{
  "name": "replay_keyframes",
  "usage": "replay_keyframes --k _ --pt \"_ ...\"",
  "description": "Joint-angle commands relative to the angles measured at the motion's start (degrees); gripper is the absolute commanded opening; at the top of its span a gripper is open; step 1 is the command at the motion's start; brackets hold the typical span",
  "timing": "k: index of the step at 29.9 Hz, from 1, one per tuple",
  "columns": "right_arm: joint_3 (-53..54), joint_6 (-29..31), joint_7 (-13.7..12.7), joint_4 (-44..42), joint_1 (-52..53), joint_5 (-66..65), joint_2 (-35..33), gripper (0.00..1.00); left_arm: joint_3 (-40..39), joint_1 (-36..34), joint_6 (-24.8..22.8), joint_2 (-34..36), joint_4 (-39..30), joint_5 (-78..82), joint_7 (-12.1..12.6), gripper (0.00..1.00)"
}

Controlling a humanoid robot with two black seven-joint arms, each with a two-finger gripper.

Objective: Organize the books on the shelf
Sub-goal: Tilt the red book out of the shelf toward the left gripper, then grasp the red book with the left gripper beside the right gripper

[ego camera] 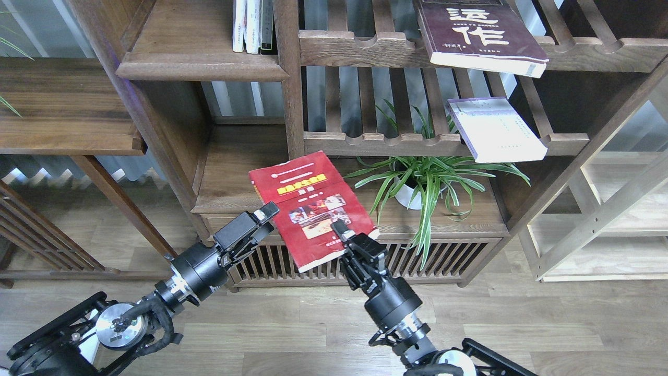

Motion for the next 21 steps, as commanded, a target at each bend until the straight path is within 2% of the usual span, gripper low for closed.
replay_keyframes --k 1,21 --pt "-1.26 0.0 0.01 0.0 -0.55 -1.72 1.36 0.03 0.0 -0.02 0.0 -0.05 0.21 0.12 0.0 0.98" --pt "-1.35 0.0 -0.07 -2.11 -1.61 -2.69 1.98 0.03 0.71 -0.37 0.0 -0.58 -0.58 0.82 0.0 0.97"
